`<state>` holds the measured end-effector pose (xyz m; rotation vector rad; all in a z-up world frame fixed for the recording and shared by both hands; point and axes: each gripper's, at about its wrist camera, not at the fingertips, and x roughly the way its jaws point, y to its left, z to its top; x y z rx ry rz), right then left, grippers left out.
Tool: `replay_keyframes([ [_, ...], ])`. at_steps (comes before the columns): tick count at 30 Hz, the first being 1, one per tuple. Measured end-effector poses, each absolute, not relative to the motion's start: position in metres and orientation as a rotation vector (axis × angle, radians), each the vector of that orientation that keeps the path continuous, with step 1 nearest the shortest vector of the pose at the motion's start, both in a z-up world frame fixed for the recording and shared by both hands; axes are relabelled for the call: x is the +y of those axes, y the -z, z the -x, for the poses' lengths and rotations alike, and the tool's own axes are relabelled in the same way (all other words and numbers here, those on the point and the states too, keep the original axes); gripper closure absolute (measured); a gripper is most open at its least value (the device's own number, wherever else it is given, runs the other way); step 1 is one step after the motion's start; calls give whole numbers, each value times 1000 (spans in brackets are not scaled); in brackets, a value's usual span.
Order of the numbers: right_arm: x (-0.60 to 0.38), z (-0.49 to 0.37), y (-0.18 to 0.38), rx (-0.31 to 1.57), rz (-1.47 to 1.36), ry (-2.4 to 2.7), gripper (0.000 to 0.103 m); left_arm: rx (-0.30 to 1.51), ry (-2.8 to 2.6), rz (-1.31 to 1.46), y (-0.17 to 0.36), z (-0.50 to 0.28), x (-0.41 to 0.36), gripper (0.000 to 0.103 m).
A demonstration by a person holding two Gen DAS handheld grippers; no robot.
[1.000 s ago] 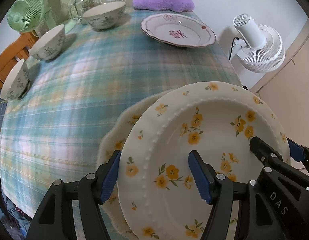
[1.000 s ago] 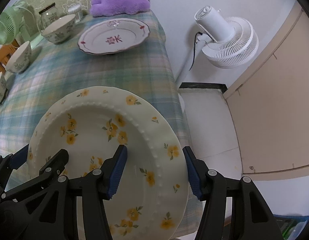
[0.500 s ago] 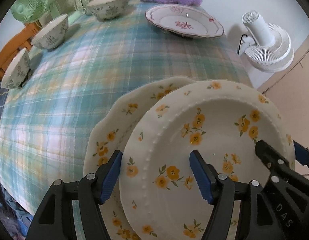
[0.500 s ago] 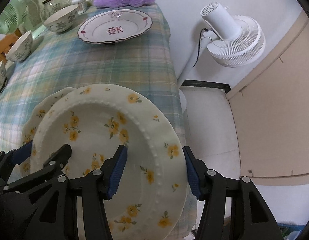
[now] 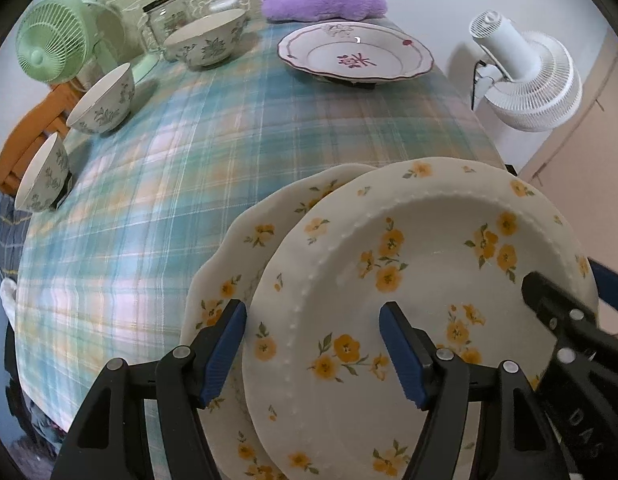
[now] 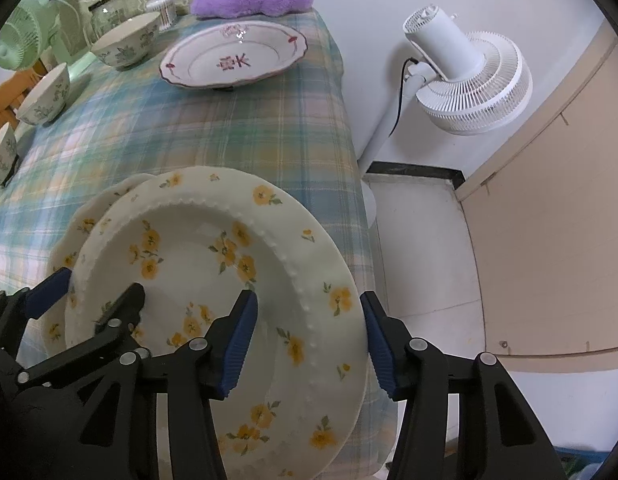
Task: Organize plates and bowls
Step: 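Lower the deep plate onto the scalloped plate, then open both grippers and withdraw from the stacked plates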
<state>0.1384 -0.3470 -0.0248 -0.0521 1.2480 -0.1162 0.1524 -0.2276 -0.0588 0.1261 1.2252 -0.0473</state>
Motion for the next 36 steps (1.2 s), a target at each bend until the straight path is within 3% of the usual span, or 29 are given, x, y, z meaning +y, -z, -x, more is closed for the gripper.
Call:
replay_keyframes([
  [6,-356,-132,16,1242,21,145,69,1197,84,-161,46,-143,-225,27],
  [36,-329,-140,26,1250,67,30,67,1224,35,-54,40,-133,-202,27],
])
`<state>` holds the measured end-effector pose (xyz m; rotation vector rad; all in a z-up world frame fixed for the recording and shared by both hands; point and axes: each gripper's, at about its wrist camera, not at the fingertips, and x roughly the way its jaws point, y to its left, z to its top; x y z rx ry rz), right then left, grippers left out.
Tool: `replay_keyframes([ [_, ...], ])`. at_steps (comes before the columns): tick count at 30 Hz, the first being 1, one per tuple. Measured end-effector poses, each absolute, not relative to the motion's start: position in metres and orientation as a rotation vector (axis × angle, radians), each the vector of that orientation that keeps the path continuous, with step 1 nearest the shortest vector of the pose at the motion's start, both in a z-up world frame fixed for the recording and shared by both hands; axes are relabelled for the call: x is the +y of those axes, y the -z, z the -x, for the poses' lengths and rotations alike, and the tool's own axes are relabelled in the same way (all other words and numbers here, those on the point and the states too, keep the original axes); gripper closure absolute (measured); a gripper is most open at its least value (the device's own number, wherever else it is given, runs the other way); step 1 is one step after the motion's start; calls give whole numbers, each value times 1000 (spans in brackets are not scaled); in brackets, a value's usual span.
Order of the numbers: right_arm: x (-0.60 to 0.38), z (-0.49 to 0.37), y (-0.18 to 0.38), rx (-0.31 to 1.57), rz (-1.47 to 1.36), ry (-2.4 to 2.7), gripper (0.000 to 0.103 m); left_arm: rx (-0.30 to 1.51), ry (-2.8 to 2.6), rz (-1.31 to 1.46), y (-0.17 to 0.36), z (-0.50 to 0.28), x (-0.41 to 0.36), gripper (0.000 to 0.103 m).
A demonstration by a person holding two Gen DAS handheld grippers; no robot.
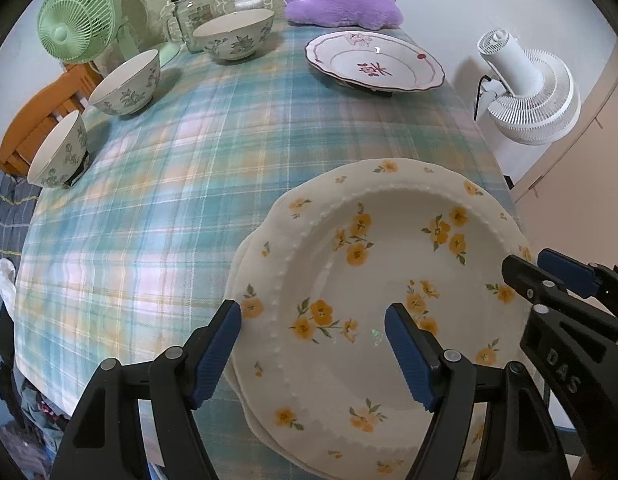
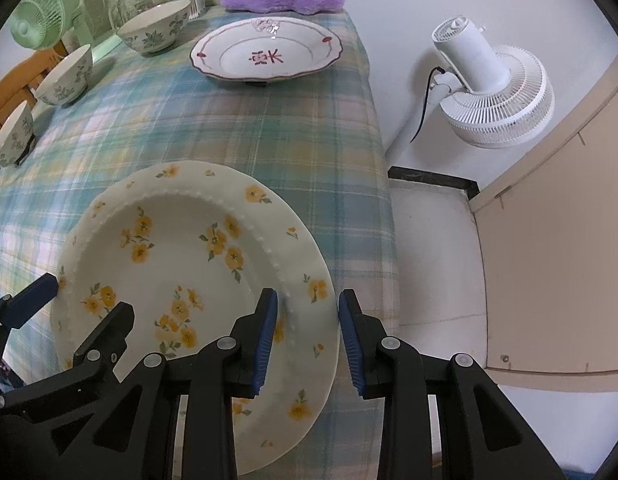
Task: Organize plates and bowls
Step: 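Open both grippers and withdraw from the stacked plates, then move both grippers to the red-rimmed white plate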
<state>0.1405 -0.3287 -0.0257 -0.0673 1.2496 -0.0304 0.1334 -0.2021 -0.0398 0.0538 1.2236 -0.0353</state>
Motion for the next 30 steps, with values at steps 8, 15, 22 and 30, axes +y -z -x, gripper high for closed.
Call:
replay_keyframes([
  [8,-307,-123,-6,1155,24,39,31,1155,124,-82,15,-124,-186,24],
  [15,-285,-115,-33,1099,-42,79,28,1101,183,-100,-14,-129,-163,16],
  [22,-279,-129,-48,1048,-130,152,27,1036,207,-131,-31,-151,-158,16],
  [30,-290,-174,-56,1014,-107,153,27,1006,184,-113,-37,-198,-167,16],
])
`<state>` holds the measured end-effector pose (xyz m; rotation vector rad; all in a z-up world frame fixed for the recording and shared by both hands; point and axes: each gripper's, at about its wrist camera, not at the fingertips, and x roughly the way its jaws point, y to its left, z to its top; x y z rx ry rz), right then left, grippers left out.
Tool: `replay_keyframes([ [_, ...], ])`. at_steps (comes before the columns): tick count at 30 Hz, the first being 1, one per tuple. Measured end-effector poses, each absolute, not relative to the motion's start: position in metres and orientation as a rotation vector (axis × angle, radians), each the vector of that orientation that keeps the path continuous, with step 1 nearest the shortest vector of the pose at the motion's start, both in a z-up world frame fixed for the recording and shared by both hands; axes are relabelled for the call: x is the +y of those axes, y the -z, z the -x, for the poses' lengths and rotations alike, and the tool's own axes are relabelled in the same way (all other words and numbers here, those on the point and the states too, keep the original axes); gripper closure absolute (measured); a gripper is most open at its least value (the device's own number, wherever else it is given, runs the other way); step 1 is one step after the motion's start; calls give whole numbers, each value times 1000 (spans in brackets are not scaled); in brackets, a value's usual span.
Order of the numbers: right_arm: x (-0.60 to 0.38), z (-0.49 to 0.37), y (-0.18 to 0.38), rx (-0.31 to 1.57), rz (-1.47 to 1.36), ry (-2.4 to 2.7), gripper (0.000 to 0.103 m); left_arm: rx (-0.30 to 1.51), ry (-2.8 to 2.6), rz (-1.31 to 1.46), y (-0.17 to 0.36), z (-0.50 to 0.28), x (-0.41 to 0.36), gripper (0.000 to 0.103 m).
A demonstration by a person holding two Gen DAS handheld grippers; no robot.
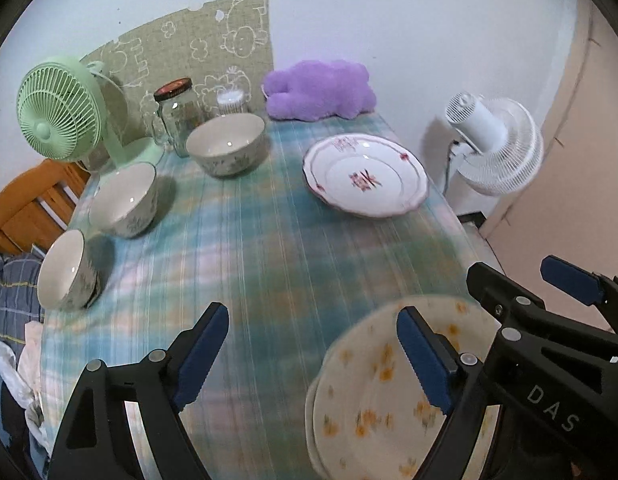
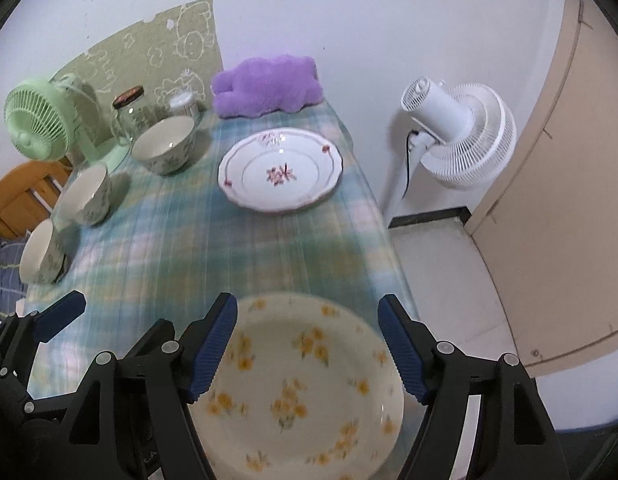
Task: Organize plates and bowls
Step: 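Move both grippers to the red-rimmed white plate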
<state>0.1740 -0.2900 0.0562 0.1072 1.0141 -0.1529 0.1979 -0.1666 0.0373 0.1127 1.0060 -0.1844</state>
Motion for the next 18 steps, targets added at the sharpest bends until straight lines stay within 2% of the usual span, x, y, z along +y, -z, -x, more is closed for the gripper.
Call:
replay_keyframes([
  [18,-341,-329,-14,1015,-128,100,27,1025,75,-48,2,-334,-202,20],
])
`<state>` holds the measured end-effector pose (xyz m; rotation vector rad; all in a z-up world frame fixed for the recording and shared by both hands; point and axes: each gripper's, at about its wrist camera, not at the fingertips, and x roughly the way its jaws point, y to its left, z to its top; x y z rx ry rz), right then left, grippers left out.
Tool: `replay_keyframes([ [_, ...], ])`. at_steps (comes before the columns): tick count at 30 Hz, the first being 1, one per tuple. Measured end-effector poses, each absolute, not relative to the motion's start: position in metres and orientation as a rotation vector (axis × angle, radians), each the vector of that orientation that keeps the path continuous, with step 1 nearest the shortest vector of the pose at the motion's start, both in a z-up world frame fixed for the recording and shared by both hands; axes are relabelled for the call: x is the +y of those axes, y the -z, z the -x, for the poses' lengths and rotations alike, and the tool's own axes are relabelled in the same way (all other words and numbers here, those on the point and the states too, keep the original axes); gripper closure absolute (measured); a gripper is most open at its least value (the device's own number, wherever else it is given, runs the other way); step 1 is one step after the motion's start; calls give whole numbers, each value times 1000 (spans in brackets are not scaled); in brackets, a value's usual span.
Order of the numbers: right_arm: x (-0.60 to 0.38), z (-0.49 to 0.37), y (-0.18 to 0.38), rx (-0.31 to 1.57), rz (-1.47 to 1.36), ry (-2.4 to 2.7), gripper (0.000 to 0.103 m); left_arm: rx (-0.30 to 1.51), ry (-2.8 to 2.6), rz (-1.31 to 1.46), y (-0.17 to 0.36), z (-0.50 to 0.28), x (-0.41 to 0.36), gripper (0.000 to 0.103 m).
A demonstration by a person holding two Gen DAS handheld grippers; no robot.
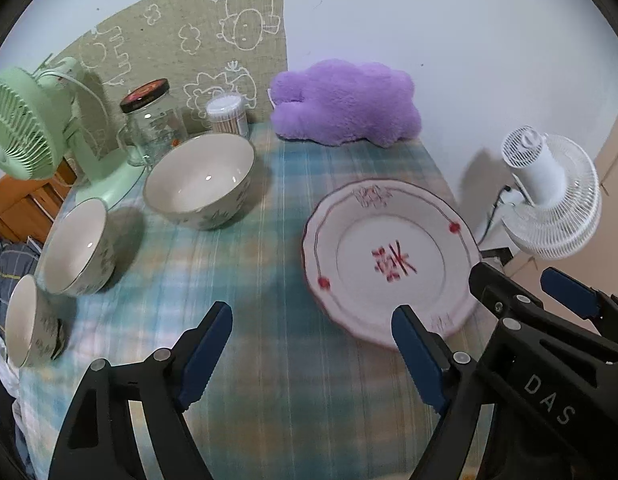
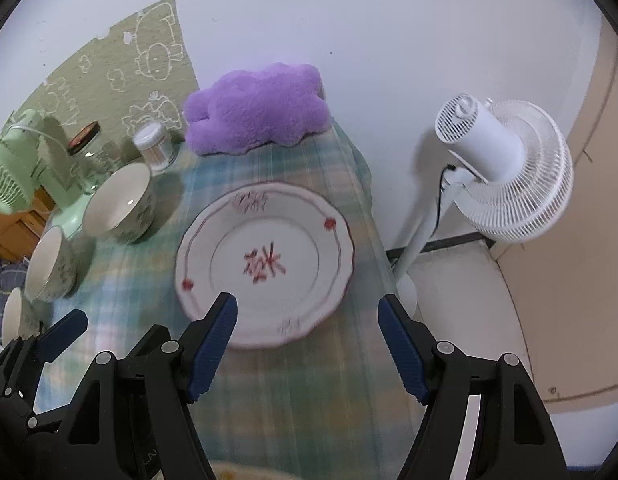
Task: Organize plates and bowls
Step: 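Move both grippers to the red-rimmed white plate, then close both grippers on the red-rimmed plate's rim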
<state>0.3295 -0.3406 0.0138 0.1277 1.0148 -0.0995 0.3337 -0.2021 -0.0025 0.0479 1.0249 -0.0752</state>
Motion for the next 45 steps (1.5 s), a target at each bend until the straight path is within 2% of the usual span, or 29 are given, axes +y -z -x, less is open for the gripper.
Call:
replay_keyframes([
  [13,-367,-398,39,1048,-173,130,28,1068,40,-78,52,-396,-220,22],
  [17,-366,-410,55,1091,-167,121,42,1101,50,-85,68,-404,-222,33],
  [20,-365,-413,61,1095,-152,127,42,1112,66,-76,74,-407,-223,35],
  [23,-364,-413,63,1097,-131,142,48,1129,86,-62,80,-409,-224,44],
  [30,-362,-409,62,1119,-121,132,48,1128,72,-88,79,-403,-225,44],
  [45,-311,-356,60,1219,-114,-57,49,1224,11,-65,80,-347,-167,46],
])
